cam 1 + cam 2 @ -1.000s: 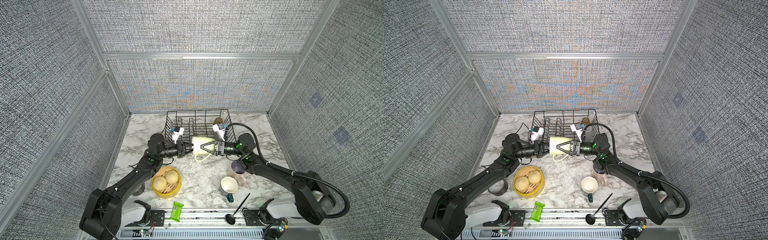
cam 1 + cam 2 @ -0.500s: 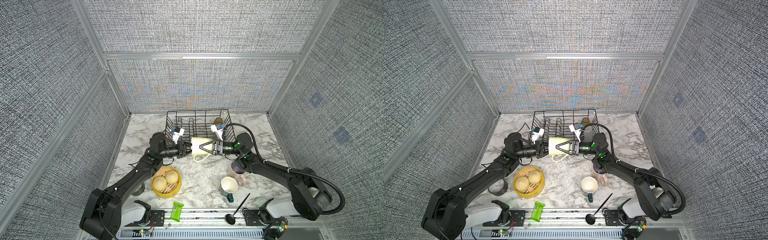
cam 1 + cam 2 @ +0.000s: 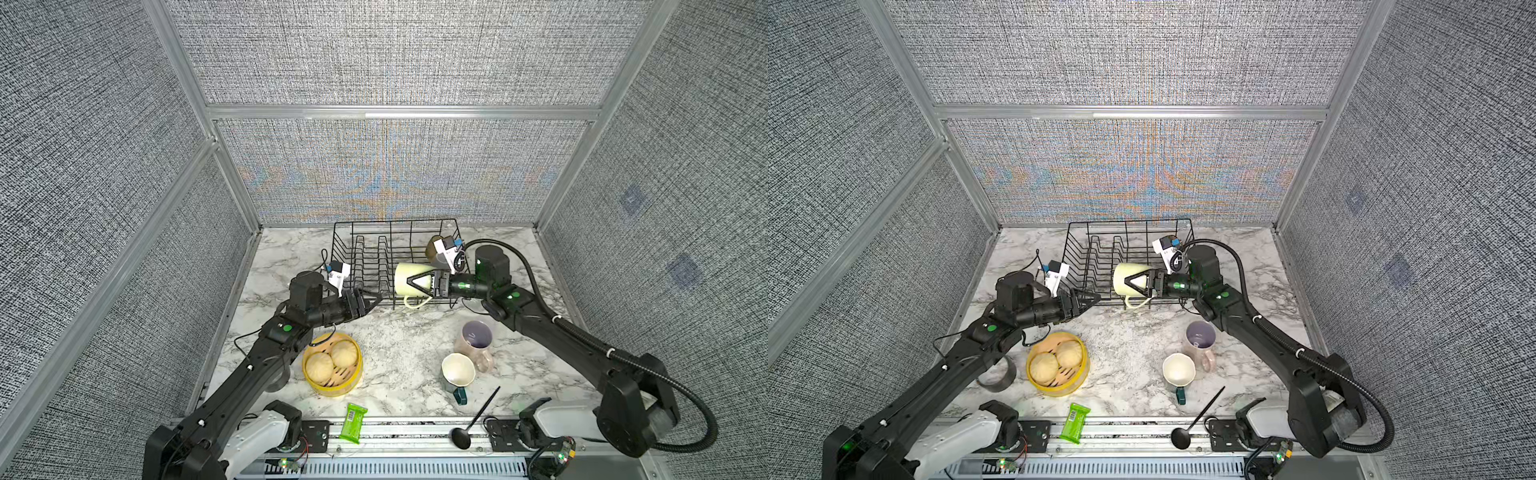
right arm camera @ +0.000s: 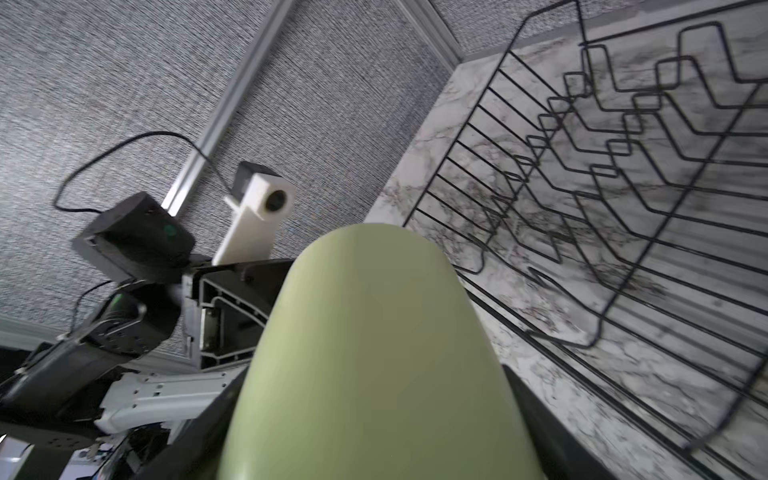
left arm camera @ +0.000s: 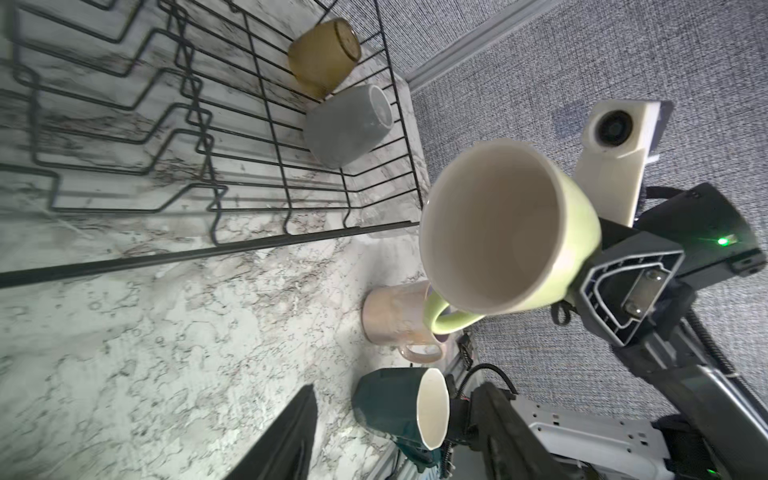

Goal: Load the cups into the dish rack
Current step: 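Carry the light-green mug with the right gripper over the rack while the left withdraws, then lower the light-green mug with the right gripper into the rack beside the grey mug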

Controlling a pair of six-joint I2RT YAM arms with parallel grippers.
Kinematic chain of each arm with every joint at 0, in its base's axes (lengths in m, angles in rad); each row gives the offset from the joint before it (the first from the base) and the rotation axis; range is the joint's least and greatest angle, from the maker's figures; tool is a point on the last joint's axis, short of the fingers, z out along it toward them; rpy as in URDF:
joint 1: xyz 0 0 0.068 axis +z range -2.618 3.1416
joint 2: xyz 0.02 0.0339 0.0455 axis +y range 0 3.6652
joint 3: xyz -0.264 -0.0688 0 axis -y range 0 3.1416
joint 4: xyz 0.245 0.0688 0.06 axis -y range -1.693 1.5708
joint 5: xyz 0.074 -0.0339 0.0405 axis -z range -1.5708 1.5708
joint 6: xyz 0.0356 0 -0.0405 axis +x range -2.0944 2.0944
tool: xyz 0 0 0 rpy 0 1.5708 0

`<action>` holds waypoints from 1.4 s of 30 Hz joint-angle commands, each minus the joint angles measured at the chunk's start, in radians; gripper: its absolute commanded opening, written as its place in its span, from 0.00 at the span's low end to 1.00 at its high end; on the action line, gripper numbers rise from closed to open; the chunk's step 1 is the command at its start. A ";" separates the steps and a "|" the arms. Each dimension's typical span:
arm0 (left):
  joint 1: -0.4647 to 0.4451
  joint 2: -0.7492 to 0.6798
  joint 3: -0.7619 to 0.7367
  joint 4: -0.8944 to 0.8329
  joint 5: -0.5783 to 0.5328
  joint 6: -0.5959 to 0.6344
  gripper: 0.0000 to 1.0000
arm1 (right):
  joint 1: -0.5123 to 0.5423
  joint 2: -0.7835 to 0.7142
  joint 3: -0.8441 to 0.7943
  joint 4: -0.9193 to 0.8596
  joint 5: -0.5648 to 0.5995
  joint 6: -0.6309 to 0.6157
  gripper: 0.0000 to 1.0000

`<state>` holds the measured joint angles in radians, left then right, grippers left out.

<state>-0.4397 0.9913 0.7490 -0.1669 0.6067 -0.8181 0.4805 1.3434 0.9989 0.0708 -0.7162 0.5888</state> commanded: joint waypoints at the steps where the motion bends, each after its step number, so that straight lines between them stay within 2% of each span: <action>1: 0.002 -0.042 -0.002 -0.132 -0.115 0.079 0.62 | -0.007 0.002 0.071 -0.198 0.104 -0.179 0.76; 6: 0.002 -0.138 -0.025 -0.222 -0.220 0.108 0.63 | -0.008 0.036 0.222 -0.414 0.291 -0.369 0.76; 12: 0.001 -0.229 -0.067 -0.258 -0.289 0.116 0.64 | -0.008 0.136 0.365 -0.535 0.458 -0.592 0.76; 17: 0.001 -0.259 -0.085 -0.265 -0.310 0.114 0.64 | -0.007 0.285 0.486 -0.609 0.505 -0.758 0.76; 24: 0.002 -0.289 -0.091 -0.302 -0.335 0.125 0.65 | 0.006 0.462 0.683 -0.866 0.600 -0.954 0.77; 27: 0.001 -0.298 -0.112 -0.281 -0.342 0.117 0.64 | 0.013 0.530 0.761 -0.958 0.682 -0.971 0.77; 33: 0.002 -0.259 -0.096 -0.267 -0.322 0.129 0.65 | 0.039 0.624 0.848 -1.066 0.701 -1.006 0.79; 42: 0.002 -0.262 -0.112 -0.252 -0.321 0.123 0.66 | 0.054 0.657 0.846 -1.133 0.763 -1.046 0.80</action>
<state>-0.4389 0.7338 0.6456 -0.4423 0.2878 -0.6998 0.5312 1.9987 1.8412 -1.0229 0.0124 -0.4343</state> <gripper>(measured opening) 0.657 0.804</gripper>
